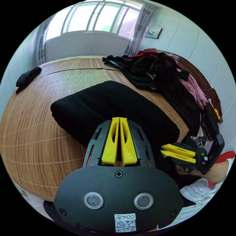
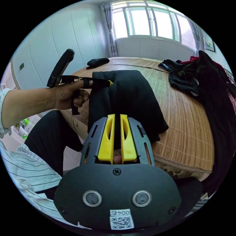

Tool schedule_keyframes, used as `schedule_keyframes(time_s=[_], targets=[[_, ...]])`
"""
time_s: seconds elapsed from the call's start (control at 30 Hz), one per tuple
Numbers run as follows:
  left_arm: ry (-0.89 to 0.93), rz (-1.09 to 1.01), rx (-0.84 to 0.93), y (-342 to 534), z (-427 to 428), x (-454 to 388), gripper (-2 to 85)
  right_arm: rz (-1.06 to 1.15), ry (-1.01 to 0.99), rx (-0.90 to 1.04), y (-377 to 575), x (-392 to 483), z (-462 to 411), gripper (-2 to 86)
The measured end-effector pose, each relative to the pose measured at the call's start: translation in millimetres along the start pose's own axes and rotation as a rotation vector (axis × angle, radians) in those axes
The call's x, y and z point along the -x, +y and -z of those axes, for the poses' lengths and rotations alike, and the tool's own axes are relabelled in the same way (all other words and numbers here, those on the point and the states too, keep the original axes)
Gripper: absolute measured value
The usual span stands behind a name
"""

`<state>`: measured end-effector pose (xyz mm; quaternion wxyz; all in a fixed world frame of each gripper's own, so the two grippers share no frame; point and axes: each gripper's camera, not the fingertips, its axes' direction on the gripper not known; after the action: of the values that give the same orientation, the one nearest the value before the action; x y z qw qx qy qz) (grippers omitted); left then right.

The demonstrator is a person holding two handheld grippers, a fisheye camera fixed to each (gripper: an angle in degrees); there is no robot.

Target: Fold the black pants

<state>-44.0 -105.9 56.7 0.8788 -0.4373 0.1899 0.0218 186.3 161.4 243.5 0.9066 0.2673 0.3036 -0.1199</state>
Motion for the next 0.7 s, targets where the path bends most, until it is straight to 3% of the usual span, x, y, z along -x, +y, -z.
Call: schedule_keyframes(time_s=[0.3,0.53,0.7], targets=[[-0.01,-0.052,0.14,-61,36,-25,0.2,-0.004,-0.005,0.044,-22,-1,-7,5.1],[-0.189,-0.259,0.417,-106,65,-75,0.1,-0.03,-0.017,0.16,-59,-11,-10,5.1],[-0.213,-0.4,0.478,-115,46,-100,0.1,0.129,0.072,0.292,-86,0,-22,5.2]])
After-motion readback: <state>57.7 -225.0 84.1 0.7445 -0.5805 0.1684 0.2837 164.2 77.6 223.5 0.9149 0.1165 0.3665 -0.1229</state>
